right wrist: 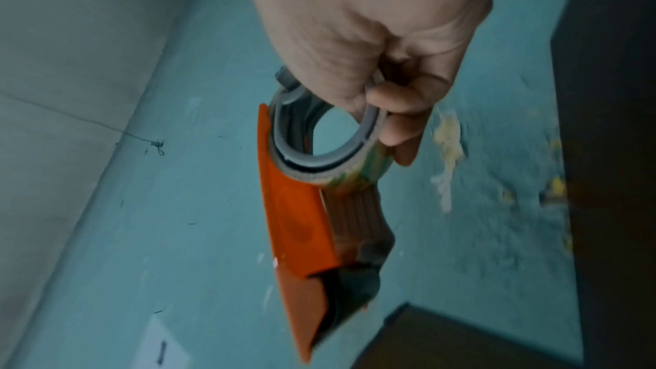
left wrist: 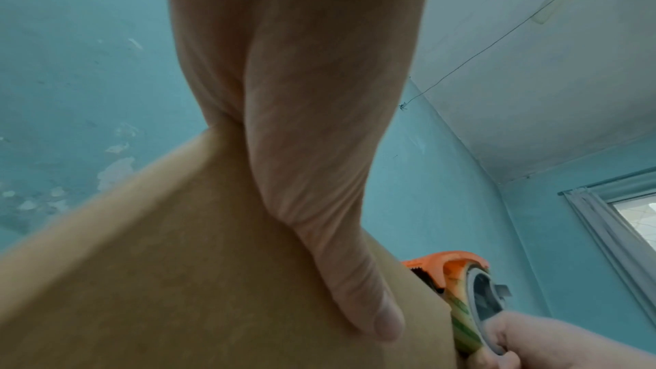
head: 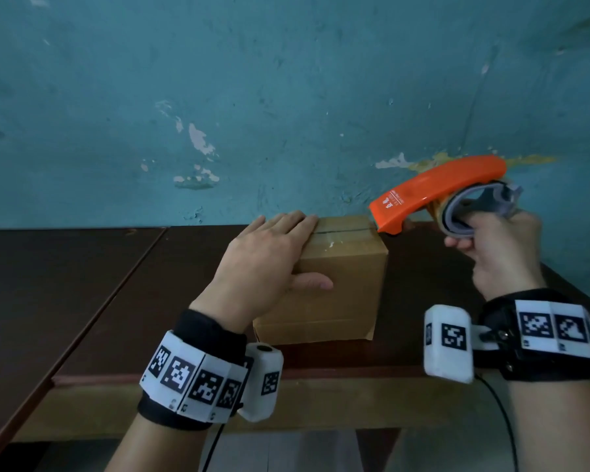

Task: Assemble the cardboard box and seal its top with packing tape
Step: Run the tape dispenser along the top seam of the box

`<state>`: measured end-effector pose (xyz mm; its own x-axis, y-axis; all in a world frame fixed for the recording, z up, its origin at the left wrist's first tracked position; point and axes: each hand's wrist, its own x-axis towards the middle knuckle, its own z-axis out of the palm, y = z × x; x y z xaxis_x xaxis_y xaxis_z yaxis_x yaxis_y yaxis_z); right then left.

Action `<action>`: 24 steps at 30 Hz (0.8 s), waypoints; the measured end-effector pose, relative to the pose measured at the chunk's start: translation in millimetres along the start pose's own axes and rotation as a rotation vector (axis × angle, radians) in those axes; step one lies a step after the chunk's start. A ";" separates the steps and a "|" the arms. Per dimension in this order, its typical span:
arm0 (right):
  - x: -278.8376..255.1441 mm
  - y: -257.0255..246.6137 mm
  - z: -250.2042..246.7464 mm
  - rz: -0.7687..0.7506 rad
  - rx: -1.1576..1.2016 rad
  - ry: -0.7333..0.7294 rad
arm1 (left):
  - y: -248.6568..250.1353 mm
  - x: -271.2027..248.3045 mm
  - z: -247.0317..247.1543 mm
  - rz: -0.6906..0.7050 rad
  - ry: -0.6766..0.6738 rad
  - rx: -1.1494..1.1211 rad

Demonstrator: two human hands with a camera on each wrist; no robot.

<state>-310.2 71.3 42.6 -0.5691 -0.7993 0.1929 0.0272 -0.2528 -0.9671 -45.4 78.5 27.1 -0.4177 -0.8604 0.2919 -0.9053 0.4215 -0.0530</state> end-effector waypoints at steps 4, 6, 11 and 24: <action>4.3 2.8 -8.7 -0.009 -0.077 0.012 | 3.2 1.3 0.5 0.006 -0.008 0.028; 4.6 4.8 -9.7 -0.014 -0.102 0.011 | 3.4 0.8 -0.2 0.007 -0.011 0.023; 6.8 7.3 -12.4 -0.016 -0.125 0.016 | 2.9 -0.2 -0.2 0.006 -0.014 0.025; 8.3 12.3 -15.3 -0.085 -0.145 0.061 | 1.1 0.9 1.6 0.007 -0.008 0.021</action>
<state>-327.2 69.9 29.9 -0.6133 -0.7426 0.2692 -0.1395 -0.2337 -0.9623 -46.9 77.7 25.8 -0.4245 -0.8599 0.2834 -0.9037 0.4215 -0.0749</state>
